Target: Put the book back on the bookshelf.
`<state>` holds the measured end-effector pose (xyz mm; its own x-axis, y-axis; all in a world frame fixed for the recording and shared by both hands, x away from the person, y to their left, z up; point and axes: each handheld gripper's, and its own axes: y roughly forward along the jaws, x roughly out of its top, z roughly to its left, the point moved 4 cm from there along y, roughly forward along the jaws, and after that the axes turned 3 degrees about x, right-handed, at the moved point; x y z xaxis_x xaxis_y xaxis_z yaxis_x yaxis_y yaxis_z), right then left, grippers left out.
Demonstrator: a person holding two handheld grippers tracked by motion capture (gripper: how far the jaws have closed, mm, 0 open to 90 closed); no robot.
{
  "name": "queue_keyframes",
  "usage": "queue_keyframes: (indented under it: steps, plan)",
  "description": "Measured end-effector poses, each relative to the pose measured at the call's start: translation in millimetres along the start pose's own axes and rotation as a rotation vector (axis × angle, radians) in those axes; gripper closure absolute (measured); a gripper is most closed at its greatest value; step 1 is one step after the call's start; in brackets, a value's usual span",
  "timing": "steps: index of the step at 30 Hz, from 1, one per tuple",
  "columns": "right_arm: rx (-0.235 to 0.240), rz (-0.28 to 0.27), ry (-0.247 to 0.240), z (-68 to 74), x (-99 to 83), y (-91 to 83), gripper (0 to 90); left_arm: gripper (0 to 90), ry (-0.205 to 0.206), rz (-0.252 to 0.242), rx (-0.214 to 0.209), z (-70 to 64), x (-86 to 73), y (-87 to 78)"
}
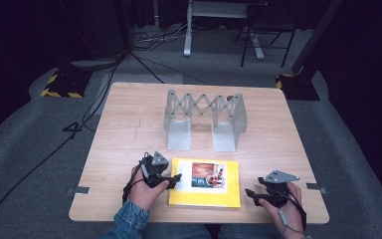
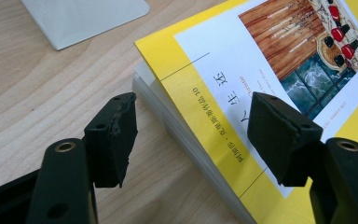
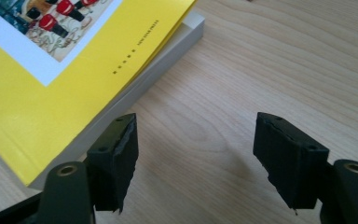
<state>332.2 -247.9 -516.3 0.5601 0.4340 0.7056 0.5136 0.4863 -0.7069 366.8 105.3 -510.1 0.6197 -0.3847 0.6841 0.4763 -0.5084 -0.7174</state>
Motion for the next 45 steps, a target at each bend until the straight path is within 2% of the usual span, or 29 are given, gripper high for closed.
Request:
queue_keyframes:
  steps: [6,13,19,25,36,38,42,44,45]
  plan:
    - [0.025,0.015,-0.017,12.4,-2.0,-4.4,31.1,38.9,-0.004,0.011,-0.028,-0.4,-0.8,4.5]
    - [0.087,0.033,-0.038,31.0,-5.9,-8.6,30.2,39.9,-0.046,0.003,-0.077,0.5,-3.4,10.0]
    - [0.102,0.041,-0.051,36.8,-8.7,-6.5,30.3,40.1,-0.061,0.001,-0.087,0.9,-4.4,10.6]
    - [0.118,0.052,-0.07,43.0,-9.4,-8.9,29.8,39.0,-0.102,-0.004,-0.118,4.9,-7.0,12.5]
    - [0.142,0.07,-0.083,49.0,-11.3,0.0,29.4,39.0,-0.089,-0.006,-0.109,3.9,-6.6,12.4]
    - [0.14,0.06,-0.086,49.1,-10.5,2.4,29.4,37.4,-0.092,-0.003,-0.112,3.3,-6.4,12.8]
    - [0.167,0.041,-0.084,49.6,-6.9,7.4,28.0,34.7,-0.081,0.006,-0.101,0.4,-5.8,13.5]
    - [0.184,0.03,-0.12,55.8,-4.4,11.2,31.5,35.1,-0.073,0.006,-0.089,-0.1,-5.5,13.0]
    - [0.178,0.031,-0.13,58.0,-3.9,12.2,30.7,35.5,-0.075,0.003,-0.089,-0.9,-5.3,12.7]
